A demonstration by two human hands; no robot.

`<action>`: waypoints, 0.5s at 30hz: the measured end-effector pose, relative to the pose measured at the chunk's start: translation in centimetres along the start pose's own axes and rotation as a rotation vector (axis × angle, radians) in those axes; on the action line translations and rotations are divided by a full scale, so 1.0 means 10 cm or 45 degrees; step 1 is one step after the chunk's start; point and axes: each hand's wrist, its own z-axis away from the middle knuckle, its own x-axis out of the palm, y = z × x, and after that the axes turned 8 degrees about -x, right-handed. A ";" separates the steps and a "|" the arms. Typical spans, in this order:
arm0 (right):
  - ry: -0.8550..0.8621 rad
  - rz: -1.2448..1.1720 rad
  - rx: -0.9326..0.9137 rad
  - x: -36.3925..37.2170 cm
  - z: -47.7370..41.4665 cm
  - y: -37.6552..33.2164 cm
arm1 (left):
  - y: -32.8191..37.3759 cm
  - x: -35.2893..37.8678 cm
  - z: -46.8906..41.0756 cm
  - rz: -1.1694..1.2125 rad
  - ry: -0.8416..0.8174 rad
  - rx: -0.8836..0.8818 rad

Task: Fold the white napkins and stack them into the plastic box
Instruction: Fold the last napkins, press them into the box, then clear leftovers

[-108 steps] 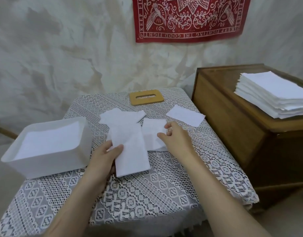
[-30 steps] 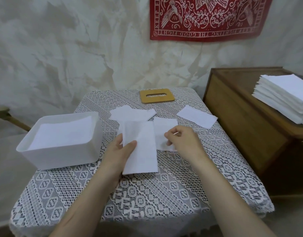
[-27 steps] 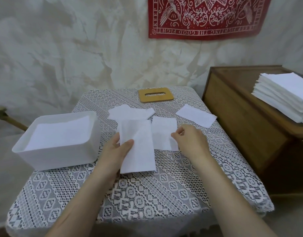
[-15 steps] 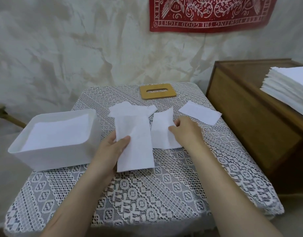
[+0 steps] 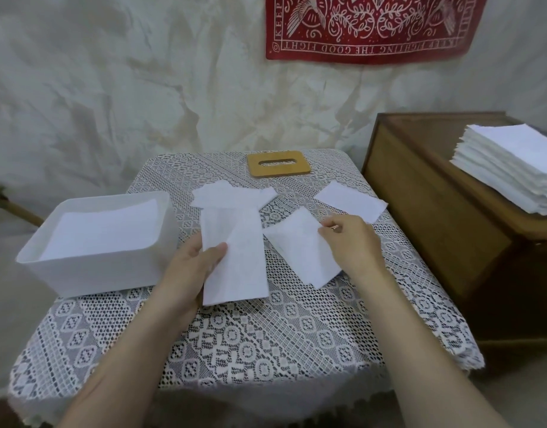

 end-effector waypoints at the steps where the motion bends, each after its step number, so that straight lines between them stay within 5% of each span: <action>1: 0.033 0.009 -0.015 -0.03 0.01 0.00 | 0.00 0.00 0.00 -0.002 0.005 -0.003; 15: -0.005 -0.593 0.117 0.03 -0.20 0.04 | 0.00 0.00 -0.04 0.020 0.004 -0.028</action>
